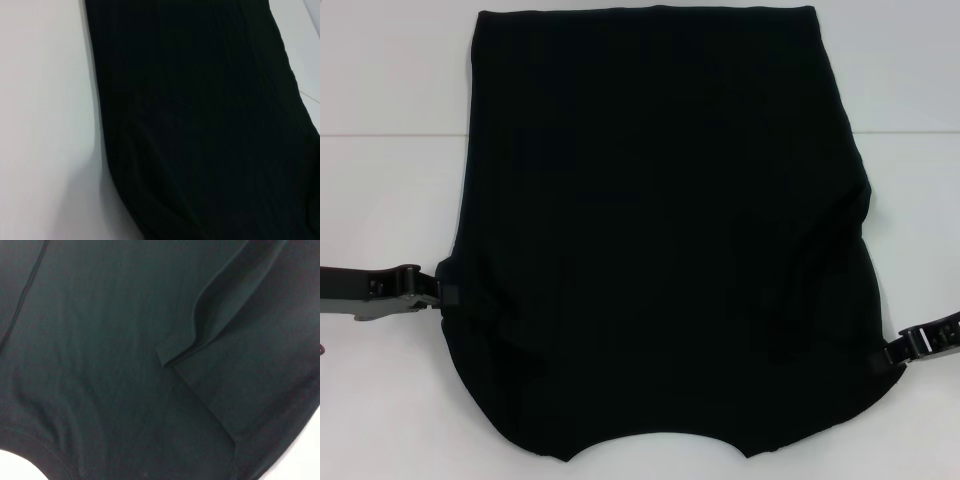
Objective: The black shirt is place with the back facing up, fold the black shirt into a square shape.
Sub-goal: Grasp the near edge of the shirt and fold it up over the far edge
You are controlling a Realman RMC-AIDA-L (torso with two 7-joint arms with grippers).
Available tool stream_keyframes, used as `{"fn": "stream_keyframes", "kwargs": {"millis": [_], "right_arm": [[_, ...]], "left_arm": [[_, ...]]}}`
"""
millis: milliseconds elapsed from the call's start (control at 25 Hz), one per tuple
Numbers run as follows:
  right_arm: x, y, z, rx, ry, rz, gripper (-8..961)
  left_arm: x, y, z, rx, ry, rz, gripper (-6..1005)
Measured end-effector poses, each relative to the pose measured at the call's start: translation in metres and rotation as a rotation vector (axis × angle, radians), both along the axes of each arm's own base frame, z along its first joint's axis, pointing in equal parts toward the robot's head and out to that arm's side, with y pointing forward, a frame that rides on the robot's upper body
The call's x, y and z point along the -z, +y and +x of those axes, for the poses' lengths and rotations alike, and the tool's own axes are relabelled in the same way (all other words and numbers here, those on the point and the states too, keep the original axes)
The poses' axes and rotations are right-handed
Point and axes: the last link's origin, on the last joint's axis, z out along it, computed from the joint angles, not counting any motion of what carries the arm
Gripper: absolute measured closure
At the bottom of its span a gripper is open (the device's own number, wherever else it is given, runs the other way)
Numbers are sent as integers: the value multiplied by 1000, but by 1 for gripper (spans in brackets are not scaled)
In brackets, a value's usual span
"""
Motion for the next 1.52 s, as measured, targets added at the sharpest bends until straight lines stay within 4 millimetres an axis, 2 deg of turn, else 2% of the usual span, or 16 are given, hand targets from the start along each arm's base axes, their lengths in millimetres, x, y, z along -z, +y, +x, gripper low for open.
{"fn": "stream_keyframes", "kwargs": {"millis": [280,560,920,1080,1240,1440,1480,1520], "right_arm": [[-3,2,-2,11,-1,7,889],[-16,-19,8,92,-7,-50,889],[-32,-62,27,205,-64,-101,888],[-32,-70,32,223,-57,-112,887],[-31,-58,27,183,-22,-67,883],[-34,-26,10,107,92,43,877],[-35,-20,8,99,113,70,876],[-36,-14,6,94,126,94,875]], "left_arm": [[2,-1,3,12,-4,-23,928],[7,-19,12,52,0,-193,923],[9,-52,12,60,-22,-355,917],[11,-59,11,58,-26,-387,914],[12,-47,15,72,-18,-358,911],[16,-14,23,43,4,-257,908],[16,-14,23,43,4,-257,907],[20,2,26,22,23,-209,906]]}}
